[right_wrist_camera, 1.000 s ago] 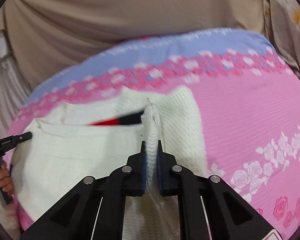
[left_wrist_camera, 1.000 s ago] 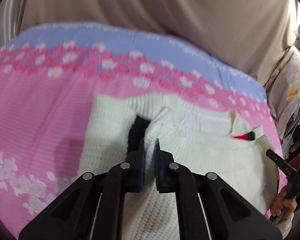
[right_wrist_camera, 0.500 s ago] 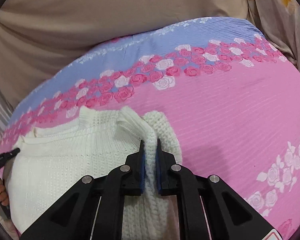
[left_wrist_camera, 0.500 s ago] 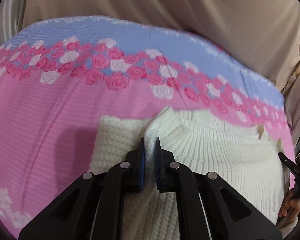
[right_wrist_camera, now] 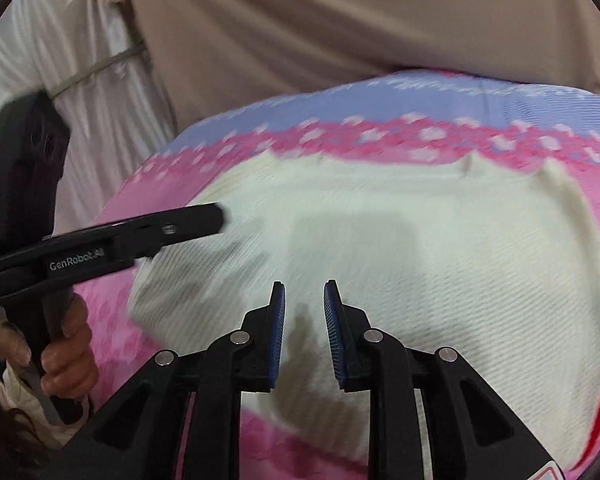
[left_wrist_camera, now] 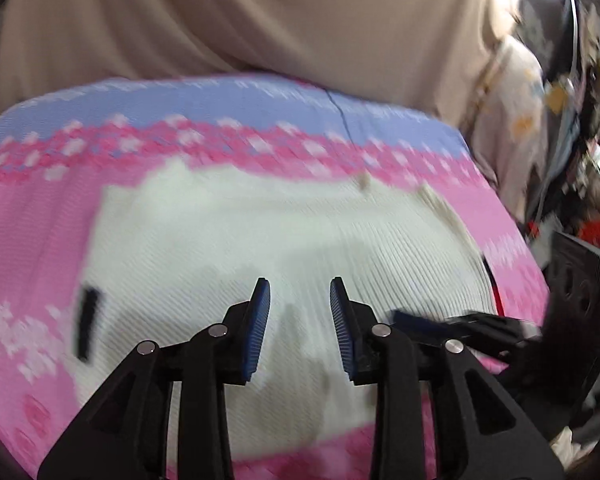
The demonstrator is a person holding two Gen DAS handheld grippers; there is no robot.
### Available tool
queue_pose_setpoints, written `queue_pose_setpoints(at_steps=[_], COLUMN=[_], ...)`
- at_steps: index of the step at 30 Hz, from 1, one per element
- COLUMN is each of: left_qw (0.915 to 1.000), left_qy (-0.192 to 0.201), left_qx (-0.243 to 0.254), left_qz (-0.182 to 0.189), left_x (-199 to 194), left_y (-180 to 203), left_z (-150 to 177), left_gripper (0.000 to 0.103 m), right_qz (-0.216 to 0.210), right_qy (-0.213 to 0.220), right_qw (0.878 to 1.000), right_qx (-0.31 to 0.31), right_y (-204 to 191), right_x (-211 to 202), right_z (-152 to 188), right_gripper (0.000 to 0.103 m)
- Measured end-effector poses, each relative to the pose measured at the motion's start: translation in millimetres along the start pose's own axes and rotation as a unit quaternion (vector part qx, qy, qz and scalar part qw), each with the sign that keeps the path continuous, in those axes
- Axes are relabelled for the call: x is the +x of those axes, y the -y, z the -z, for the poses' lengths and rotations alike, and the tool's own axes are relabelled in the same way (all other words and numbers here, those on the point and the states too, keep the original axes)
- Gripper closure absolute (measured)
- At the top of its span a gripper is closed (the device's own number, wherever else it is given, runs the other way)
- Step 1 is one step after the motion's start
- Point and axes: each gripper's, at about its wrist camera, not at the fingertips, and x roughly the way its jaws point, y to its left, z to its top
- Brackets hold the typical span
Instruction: Fold small clothes
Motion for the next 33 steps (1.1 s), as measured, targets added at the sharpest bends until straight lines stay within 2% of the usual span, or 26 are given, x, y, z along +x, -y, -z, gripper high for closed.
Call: queue_pose_setpoints(at_steps=[2,4,6,7,9,11,12,13,15,16,18,19,20,22,23,24,25,26,27,28,30,33], left_qw=[0.9996,0.9981,0.9946,0.9930,0.9914,0.9887,0.9879,0.9877,0.9873,0.9869,0.9877,0.9905,0.9926,0.9939,0.9937,0.9934,0.9926,0.9920,0.9917,0.9905,0.9896,0.9865], left_qy=[-0.025,-0.046,-0.060,-0.063,-0.060,-0.058,-0.058,-0.057,-0.057,-0.058,-0.056,-0.043,-0.028,0.008,0.024,0.037,0.049,0.055,0.061,0.063,0.052,0.026], left_qx=[0.000,-0.016,-0.036,-0.046,-0.063,-0.082,-0.092,-0.095,-0.094,-0.094,-0.097,-0.093,-0.087,-0.076,-0.072,-0.069,-0.068,-0.069,-0.071,-0.078,-0.087,-0.105], left_qz=[-0.012,-0.037,-0.077,-0.089,-0.098,-0.112,-0.111,-0.110,-0.115,-0.118,-0.109,-0.091,-0.080,-0.080,-0.082,-0.084,-0.089,-0.090,-0.088,-0.093,-0.102,-0.123], left_x=[9,13,8,3,-13,-28,-33,-36,-39,-41,-47,-53,-58,-66,-66,-65,-60,-54,-46,-35,-11,28], left_y=[2,-12,-37,-51,-71,-86,-92,-94,-92,-90,-83,-78,-73,-67,-64,-62,-61,-63,-66,-71,-80,-103], left_z=[18,34,50,57,68,78,82,85,88,87,80,72,62,38,25,13,-2,-13,-24,-36,-53,-65], left_gripper=[0.073,0.073,0.074,0.078,0.085,0.087,0.087,0.087,0.087,0.087,0.082,0.070,0.064,0.040,0.038,0.031,0.022,0.017,0.013,0.013,0.013,0.014], right_qz=[0.004,0.035,0.055,0.077,0.113,0.136,0.150,0.193,0.200,0.214,0.222,0.212,0.202,0.183,0.179,0.181,0.186,0.188,0.186,0.183,0.175,0.186], right_qy=[-0.022,-0.029,-0.025,-0.019,-0.011,-0.002,-0.002,-0.008,0.004,0.011,0.036,0.053,0.070,0.100,0.112,0.118,0.124,0.125,0.123,0.118,0.107,0.079], right_qw=[1.000,0.999,0.997,0.995,0.988,0.981,0.976,0.966,0.961,0.954,0.951,0.953,0.954,0.958,0.960,0.961,0.962,0.963,0.965,0.967,0.969,0.969], right_qx=[0.001,0.015,0.046,0.067,0.101,0.141,0.157,0.170,0.191,0.208,0.212,0.212,0.211,0.197,0.184,0.172,0.156,0.147,0.139,0.135,0.137,0.145], right_y=[-2,15,41,58,87,115,125,134,146,150,151,151,151,145,142,138,136,136,136,140,151,171], right_x=[5,-4,-25,-41,-68,-94,-102,-109,-123,-132,-143,-150,-156,-159,-158,-152,-145,-134,-124,-111,-87,-52], right_z=[19,36,52,61,76,94,102,109,120,121,115,106,98,68,52,35,17,1,-12,-28,-48,-66], right_gripper=[0.082,0.092,0.095,0.097,0.099,0.103,0.103,0.100,0.103,0.090,0.080,0.079,0.076,0.056,0.050,0.038,0.033,0.032,0.030,0.030,0.029,0.029])
